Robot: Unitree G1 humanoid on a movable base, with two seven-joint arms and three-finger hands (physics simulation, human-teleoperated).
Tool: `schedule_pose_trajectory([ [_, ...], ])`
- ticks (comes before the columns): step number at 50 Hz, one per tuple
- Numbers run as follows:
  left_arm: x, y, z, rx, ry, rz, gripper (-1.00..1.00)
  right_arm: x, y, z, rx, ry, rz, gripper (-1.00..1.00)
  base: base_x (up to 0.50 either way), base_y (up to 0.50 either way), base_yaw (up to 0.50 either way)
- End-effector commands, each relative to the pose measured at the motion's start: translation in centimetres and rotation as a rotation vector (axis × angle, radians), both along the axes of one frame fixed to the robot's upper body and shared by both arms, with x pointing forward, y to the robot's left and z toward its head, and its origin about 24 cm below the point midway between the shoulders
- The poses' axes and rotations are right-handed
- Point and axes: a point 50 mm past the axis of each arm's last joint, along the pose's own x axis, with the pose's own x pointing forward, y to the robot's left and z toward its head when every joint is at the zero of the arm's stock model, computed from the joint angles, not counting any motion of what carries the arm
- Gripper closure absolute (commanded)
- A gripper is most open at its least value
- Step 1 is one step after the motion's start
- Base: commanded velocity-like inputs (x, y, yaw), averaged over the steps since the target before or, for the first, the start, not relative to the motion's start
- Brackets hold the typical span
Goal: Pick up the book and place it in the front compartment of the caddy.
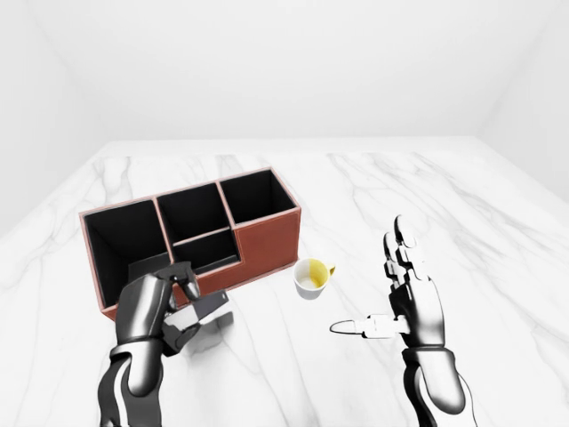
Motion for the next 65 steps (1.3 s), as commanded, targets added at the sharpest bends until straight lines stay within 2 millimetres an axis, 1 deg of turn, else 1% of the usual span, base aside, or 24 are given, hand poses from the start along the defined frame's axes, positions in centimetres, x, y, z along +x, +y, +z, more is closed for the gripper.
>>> schedule_pose_trajectory([
  [1,-0.4,0.0,7.1,0.057,-0.211,-0.006,1.00,0.1,-0.1,-0.1,0.002,0.001,-0.002,-1.00,0.00,0.00,0.00],
  [3,-0.1,0.1,8.3,0.066,-0.231,0.011,1.00,0.1,-0.1,0.0,0.004,0.002,-0.002,-1.00,0.00,0.00,0.00],
  [6,0.2,0.1,9.4,0.075,-0.252,0.012,1.00,0.1,-0.1,0.0,0.004,0.002,-0.004,-1.00,0.00,0.00,0.00],
  [11,1.2,-0.2,11.5,0.149,-0.327,-0.007,1.00,0.1,-0.2,0.0,0.004,0.001,-0.007,-1.00,0.00,0.00,0.00],
  [17,1.5,-0.8,13.9,0.227,-0.405,-0.031,1.00,0.0,-0.2,0.0,0.002,0.000,-0.006,-1.00,0.00,0.00,0.00],
  [18,1.5,-0.8,14.0,0.228,-0.406,-0.032,1.00,0.0,-0.2,0.0,0.002,0.000,-0.006,-1.00,0.00,0.00,0.00],
  [20,1.9,-1.0,14.9,0.268,-0.439,-0.025,1.00,0.1,-0.2,-0.1,0.002,0.000,-0.007,-1.00,0.00,0.00,0.00],
  [24,2.3,-1.5,16.1,0.311,-0.469,-0.045,1.00,0.1,-0.2,-0.1,0.003,0.000,-0.007,-1.00,0.00,0.00,0.00],
  [25,2.7,-1.9,16.3,0.324,-0.469,-0.058,1.00,0.1,-0.2,-0.1,0.003,0.000,-0.008,-1.00,0.00,0.00,0.00],
  [32,5.0,-2.7,16.8,0.377,-0.460,-0.051,1.00,0.1,-0.2,0.0,0.003,0.000,-0.008,-1.00,0.00,0.00,0.00],
  [34,6.2,-3.0,17.0,0.406,-0.452,-0.039,1.00,0.1,-0.2,0.0,0.004,0.000,-0.008,-1.00,0.00,0.00,0.00],
  [39,8.4,-3.1,17.3,0.424,-0.448,-0.017,1.00,0.0,-0.3,0.1,0.004,-0.001,-0.011,-1.00,0.00,0.00,0.00],
  [41,8.7,-3.1,17.3,0.420,-0.446,-0.020,1.00,0.0,-0.3,0.1,0.004,-0.001,-0.012,-1.00,0.00,0.00,0.00],
  [42,9.6,-3.1,17.4,0.443,-0.457,0.013,1.00,0.0,-0.3,0.1,0.004,-0.001,-0.011,-1.00,0.00,0.00,0.00],
  [47,11.4,-3.0,17.4,0.445,-0.459,0.033,1.00,0.0,-0.2,0.1,0.003,0.000,-0.010,-1.00,0.00,0.00,0.00],
  [53,12.9,-2.8,17.2,0.459,-0.463,0.058,1.00,0.0,-0.3,0.0,0.004,-0.001,-0.013,-1.00,0.00,0.00,0.00],
  [56,13.3,-2.8,17.1,0.464,-0.464,0.065,1.00,0.0,-0.4,0.0,0.004,-0.002,-0.014,-1.00,0.00,0.00,0.00],
  [60,13.4,-3.0,17.1,0.468,-0.458,0.055,1.00,0.0,-0.4,0.0,0.007,-0.002,-0.014,-1.00,0.00,0.00,0.00],
  [64,14.3,-3.2,16.6,0.458,-0.446,0.056,1.00,0.0,-0.4,0.1,0.006,0.000,-0.014,-1.00,0.00,0.00,0.00],
  [65,14.9,-3.2,16.3,0.459,-0.433,0.061,1.00,0.0,-0.4,0.1,0.006,-0.001,-0.014,-1.00,0.00,0.00,0.00],
])
